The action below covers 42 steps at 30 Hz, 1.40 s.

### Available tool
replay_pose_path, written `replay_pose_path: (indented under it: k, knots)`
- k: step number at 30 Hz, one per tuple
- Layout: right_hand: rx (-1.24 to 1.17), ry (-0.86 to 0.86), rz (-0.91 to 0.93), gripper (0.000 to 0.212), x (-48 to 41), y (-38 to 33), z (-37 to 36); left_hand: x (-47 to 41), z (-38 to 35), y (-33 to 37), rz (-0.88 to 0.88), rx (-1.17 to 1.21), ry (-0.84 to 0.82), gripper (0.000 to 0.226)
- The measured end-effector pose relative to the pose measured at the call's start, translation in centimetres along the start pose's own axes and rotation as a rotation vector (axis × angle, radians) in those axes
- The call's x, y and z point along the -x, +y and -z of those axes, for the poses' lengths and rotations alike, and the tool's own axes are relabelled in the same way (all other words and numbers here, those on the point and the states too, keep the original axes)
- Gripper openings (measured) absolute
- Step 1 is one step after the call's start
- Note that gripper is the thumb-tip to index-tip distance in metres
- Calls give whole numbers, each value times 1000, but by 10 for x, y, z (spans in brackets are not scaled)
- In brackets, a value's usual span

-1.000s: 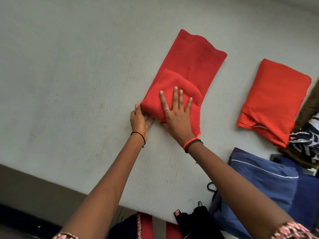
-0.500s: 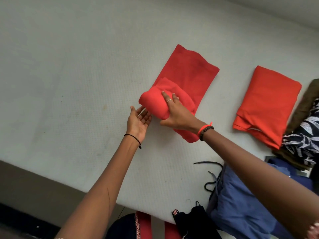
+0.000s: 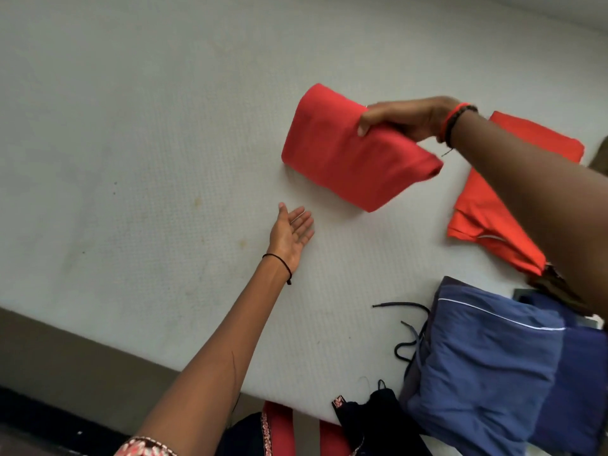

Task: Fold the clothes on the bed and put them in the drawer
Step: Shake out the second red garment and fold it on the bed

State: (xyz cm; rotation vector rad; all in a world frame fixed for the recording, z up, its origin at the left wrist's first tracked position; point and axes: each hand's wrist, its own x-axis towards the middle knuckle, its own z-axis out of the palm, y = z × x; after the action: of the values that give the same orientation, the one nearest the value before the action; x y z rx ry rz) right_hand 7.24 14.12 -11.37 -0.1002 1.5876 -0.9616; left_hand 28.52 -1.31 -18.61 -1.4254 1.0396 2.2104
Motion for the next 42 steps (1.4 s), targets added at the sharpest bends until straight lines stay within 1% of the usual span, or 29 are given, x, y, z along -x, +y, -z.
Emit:
replay_pose_path:
  k: [2,4,5,7,8,9,10,11,12,13,15,17,19,21,24,25,28,30,32,33,35,36,37,39,41,42]
  knots:
    - [133,160,40,25,-10,-1,24,-4,-8,-2,-15,-76,-28,56]
    - [222,319,67,35,-19,2,41,-8,-20,-5,-47,-203,-83,57]
    - [240,356,64,39,-22,4,45,-9,-26,-6,-69,-273,-112,57]
    - [256,350,37,42,-27,10,51,-13,-38,-4,-121,-354,-157,50]
    - [259,342,21,47,-29,13,52,-16,-45,-1,-146,-345,-186,39]
    - [266,345,9,57,-30,16,51,-19,-53,3,-164,-308,-204,25]
    - [269,362,2,71,-32,19,51,-23,-60,7,-184,-245,-214,18]
    - [261,378,-4,82,-36,22,52,-28,-66,11,-204,-179,-214,21]
    - [237,384,-2,86,-38,26,52,-32,-72,14,-219,-105,-204,31]
    - [208,383,4,85,-39,28,52,-35,-77,18,-228,-51,-186,41]
    - [150,377,27,71,-39,32,50,-43,-82,23,-229,-19,-145,49]
    - [74,377,56,53,-40,37,49,-50,-83,30,-219,-22,-138,50]
    - [-9,381,64,46,-40,44,44,-54,-85,38,-238,-33,-161,48]
    - [-104,363,55,49,-39,53,35,-52,-90,46,-247,-8,-209,47]
    - [-277,336,49,75,-38,71,19,-42,-92,55,-169,87,-302,34]
    - [-341,326,53,74,-35,75,10,-38,-88,56,-143,101,-315,32]
    - [-515,257,56,54,-12,92,-14,-22,-78,52,-84,83,-322,31]
    - [-666,216,79,50,7,100,-31,-8,-72,46,-30,62,-341,31]
    - [-852,224,114,47,29,104,-44,2,-70,42,15,33,-373,40]
    - [-953,220,129,50,41,106,-49,6,-72,40,37,14,-398,52]
    - [-1118,178,141,69,60,115,-57,8,-75,34,99,-46,-454,74]
    - [-1166,170,143,78,68,122,-59,8,-80,31,133,-79,-474,80]
    - [-1198,182,142,82,76,132,-60,9,-87,28,168,-113,-490,84]
    - [-1250,257,148,86,97,148,-58,15,-112,22,232,-196,-538,86]
    - [-1275,408,176,90,120,162,-49,21,-144,16,232,-296,-617,84]
    - [-1261,503,200,92,130,171,-43,24,-161,12,195,-364,-663,83]
